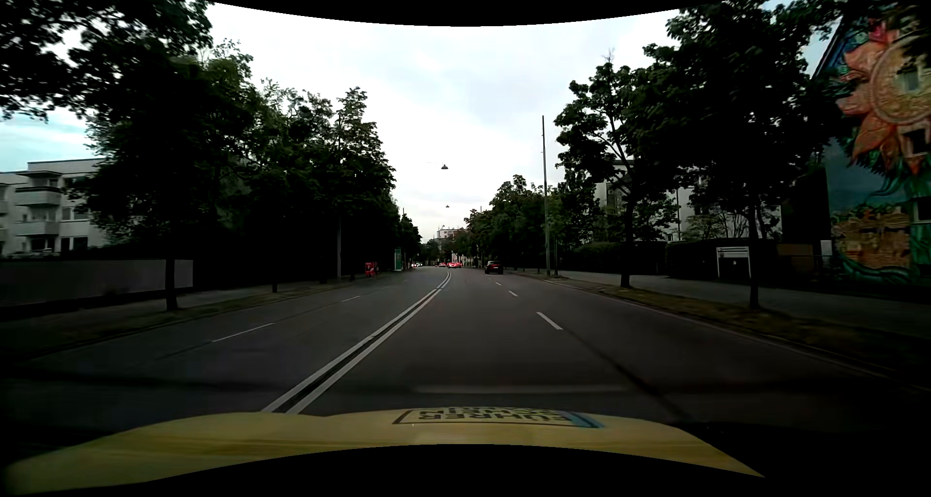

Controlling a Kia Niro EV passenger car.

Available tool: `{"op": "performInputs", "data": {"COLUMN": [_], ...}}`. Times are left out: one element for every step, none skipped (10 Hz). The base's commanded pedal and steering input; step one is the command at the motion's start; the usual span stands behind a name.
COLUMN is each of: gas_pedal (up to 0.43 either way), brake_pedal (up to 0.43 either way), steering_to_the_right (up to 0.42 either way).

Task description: Follow the waypoints while adhering to traffic rules and regulations

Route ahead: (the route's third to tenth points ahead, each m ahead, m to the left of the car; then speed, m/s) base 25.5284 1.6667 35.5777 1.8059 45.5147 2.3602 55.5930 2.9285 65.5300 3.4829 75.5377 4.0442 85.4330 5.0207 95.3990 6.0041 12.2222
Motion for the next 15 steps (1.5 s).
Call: {"op": "performInputs", "data": {"gas_pedal": [0.067,0.067,0.067,0.067,0.059,0.059,0.02,0.02,0.02,0.02,0.02,0.02,0.02,0.02,0.028], "brake_pedal": [0.0,0.0,0.0,0.0,0.0,0.0,0.0,0.0,0.0,0.0,0.0,0.0,0.0,0.0,0.0], "steering_to_the_right": [-0.005,-0.005,-0.005,-0.005,-0.005,-0.005,-0.006,-0.007,-0.008,-0.008,-0.008,-0.008,-0.008,-0.008,-0.008]}}
